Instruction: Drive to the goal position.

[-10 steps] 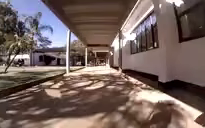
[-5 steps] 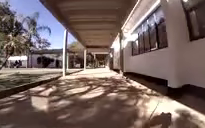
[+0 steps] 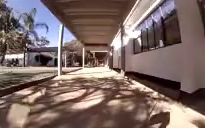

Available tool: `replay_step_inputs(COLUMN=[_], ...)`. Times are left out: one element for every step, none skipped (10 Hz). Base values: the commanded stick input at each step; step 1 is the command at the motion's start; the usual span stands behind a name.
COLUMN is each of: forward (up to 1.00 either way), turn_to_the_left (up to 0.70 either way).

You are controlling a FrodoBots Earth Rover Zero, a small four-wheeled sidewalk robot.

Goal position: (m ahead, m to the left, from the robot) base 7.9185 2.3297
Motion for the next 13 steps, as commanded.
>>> replay_step_inputs(forward=[1.00, 1.00, 1.00, 1.00, 0.99, 0.98, 0.98, 0.97, 0.97, 0.97, 0.96, 0.94, 0.59], turn_to_the_left=[0.01, 0.01, 0.01, 0.01, 0.01, 0.01, 0.19, 0.38, 0.24, 0.05, 0.01, 0.01, 0.01])
